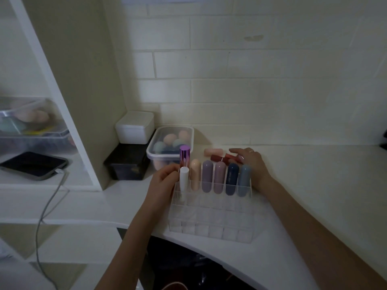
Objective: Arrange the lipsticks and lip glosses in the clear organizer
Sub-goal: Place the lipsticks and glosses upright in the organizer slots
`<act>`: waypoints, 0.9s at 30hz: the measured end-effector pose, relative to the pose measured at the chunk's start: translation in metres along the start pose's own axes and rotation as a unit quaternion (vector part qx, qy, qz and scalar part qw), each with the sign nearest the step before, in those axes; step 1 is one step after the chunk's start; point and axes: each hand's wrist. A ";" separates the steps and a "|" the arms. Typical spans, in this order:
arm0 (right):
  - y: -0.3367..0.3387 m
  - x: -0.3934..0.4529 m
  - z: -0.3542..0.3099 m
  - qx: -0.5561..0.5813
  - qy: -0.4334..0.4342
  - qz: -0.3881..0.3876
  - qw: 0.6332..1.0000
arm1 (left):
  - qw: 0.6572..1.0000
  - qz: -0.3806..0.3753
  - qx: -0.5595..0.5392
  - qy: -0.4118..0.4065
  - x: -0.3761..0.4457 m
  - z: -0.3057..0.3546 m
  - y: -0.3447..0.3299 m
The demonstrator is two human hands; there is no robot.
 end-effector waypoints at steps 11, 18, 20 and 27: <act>0.003 0.004 -0.013 -0.076 -0.058 -0.047 0.994 | 1.000 -0.003 -0.003 0.002 0.001 0.000 0.000; 0.009 -0.001 -0.020 0.013 -0.085 -0.002 0.996 | 1.000 -0.005 0.006 0.005 0.001 -0.001 0.001; 0.007 -0.002 -0.021 0.021 -0.087 0.001 0.996 | 1.000 -0.009 0.006 0.005 0.001 -0.001 0.001; 0.002 -0.015 -0.030 0.209 -0.032 0.094 0.973 | 1.000 0.002 -0.005 -0.008 0.003 -0.001 0.000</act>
Point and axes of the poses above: each hand's wrist, its own x-axis towards the middle knuckle, its own y-axis out of the back of the hand, z = x × y, and after that the axes turned 5 degrees about y, right-handed
